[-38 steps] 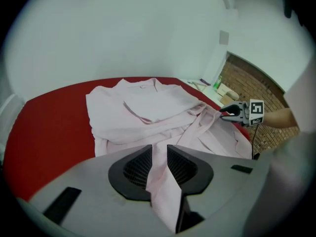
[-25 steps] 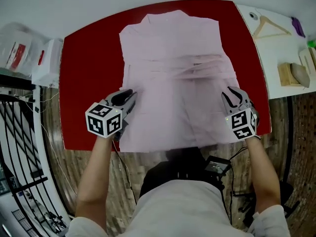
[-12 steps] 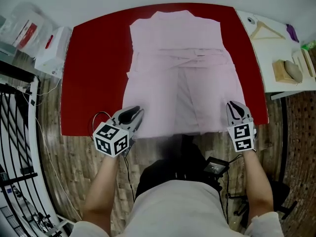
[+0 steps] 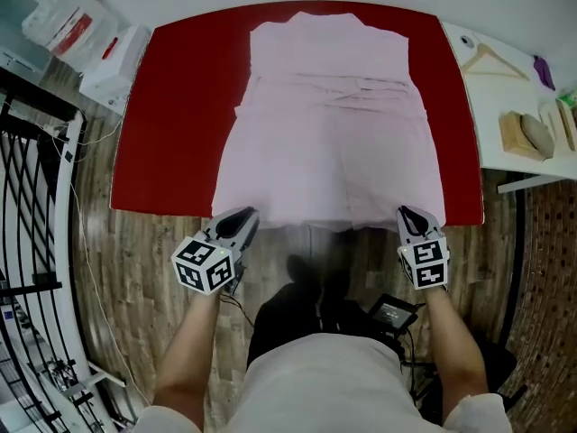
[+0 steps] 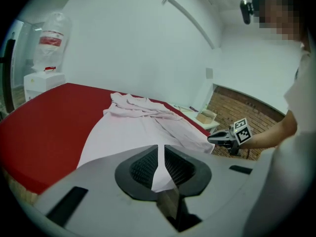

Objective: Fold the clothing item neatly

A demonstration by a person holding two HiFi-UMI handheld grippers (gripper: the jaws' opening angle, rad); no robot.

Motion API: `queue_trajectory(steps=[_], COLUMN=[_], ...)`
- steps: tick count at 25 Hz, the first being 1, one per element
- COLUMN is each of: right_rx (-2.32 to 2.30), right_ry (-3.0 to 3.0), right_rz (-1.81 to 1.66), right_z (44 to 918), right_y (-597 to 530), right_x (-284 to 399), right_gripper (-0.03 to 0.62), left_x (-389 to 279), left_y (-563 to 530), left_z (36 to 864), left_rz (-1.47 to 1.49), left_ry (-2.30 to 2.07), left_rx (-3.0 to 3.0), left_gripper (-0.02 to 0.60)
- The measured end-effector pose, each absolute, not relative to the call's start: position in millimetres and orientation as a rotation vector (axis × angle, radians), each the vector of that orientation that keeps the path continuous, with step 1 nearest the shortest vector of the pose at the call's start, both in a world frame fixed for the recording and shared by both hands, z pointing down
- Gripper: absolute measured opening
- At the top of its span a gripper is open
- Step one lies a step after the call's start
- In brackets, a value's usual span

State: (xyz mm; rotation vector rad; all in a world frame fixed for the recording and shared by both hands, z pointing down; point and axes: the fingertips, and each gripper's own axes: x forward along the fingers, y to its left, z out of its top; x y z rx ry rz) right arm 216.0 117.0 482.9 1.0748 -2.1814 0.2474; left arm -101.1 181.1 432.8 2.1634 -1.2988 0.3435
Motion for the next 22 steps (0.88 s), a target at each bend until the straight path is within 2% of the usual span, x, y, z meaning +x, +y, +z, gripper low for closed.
queue_trajectory(steps=[13, 18, 22], right_rx=[0.784, 0.709, 0.705], right_ry=[-2.356, -2.384, -2.397], right_rz=[0.232, 0.263, 0.296], right_z=[492, 497, 501], right_y=[174, 188, 191], right_x=[154, 120, 91], right_gripper=[0.025, 0.025, 0.025], left_x=[-59, -51, -47], left_y=[236, 240, 239], left_z=[479, 515, 550], left_rz=[0.488, 0.565, 0.654], left_ry=[-1.389, -1.42, -1.461], left_rx=[2.048, 1.977, 1.933], left_gripper=[0.044, 0.128, 0.141])
